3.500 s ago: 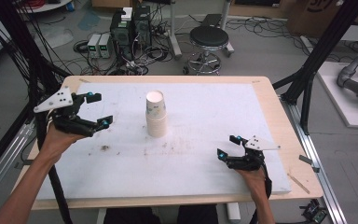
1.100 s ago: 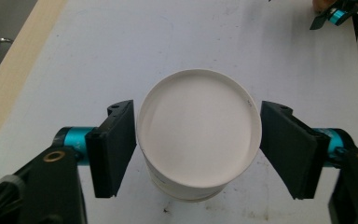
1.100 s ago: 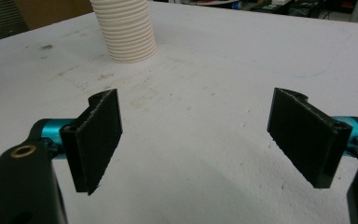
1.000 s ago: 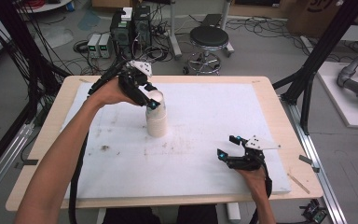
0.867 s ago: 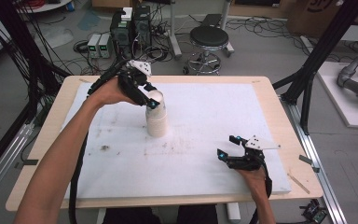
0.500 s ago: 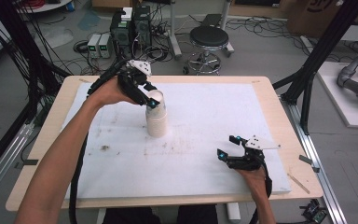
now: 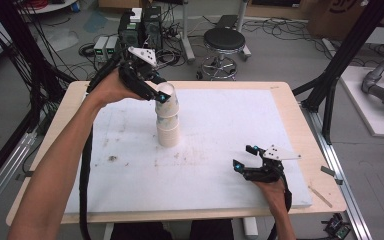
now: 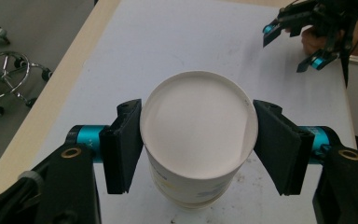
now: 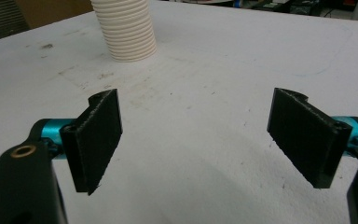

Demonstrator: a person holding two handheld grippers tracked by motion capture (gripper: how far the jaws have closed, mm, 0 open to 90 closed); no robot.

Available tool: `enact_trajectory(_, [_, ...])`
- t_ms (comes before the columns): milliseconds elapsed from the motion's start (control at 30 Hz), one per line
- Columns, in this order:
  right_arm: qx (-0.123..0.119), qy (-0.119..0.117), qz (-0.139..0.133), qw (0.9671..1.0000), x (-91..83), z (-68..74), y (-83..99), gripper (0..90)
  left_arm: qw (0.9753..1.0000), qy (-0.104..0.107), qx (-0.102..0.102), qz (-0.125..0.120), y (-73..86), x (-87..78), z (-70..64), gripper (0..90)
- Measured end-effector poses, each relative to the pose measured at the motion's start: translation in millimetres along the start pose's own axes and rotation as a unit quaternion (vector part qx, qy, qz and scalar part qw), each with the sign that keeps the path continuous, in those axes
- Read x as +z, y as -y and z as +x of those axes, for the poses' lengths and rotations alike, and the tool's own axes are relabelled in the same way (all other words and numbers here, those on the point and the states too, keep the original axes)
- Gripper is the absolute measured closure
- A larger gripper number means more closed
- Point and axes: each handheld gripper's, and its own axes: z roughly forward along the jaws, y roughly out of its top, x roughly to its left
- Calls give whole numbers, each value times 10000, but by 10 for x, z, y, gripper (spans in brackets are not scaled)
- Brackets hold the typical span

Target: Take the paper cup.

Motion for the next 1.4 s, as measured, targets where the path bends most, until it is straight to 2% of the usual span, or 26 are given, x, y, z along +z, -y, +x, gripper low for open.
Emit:
enact_trajectory(67, [-1,1,0,10000,0,0,0,180,10000,-40,20,2,-27,-38,-6,362])
enact_trajectory(100, [-3,4,-3,10000,-1,0,0,180,10000,-85,45,-16,-75,-121,-16,363])
enact_trajectory(233, [21,-17,13,10000,0,0,-1,180,9998,-141,69,-127,-146,-264,-52,365])
enact_trajectory(467, [-7,6,-3,10000,-1,1,0,180,9996,-185,81,-215,-158,-348,-111,364])
enact_trajectory(533, [-6,4,-8,10000,-1,1,0,180,9994,-144,87,-308,-149,-370,-162,364])
enact_trajectory(633, [-1,9,-12,10000,-4,0,2,180,9982,-106,44,-591,-104,-404,-260,363])
enact_trajectory(833, [18,20,-60,10000,-10,-2,5,180,9964,-29,21,-853,4,-447,-471,362])
enact_trajectory(967, [59,16,-17,10000,-8,0,3,180,9938,7,10,-1108,132,-453,-650,363])
enact_trajectory(1233, [60,20,-15,10000,-8,0,3,179,9863,184,69,-1636,418,-368,-956,363])
enact_trajectory(1400, [17,49,-53,10000,-9,1,4,180,9792,252,-16,-2011,639,-254,-1081,363])
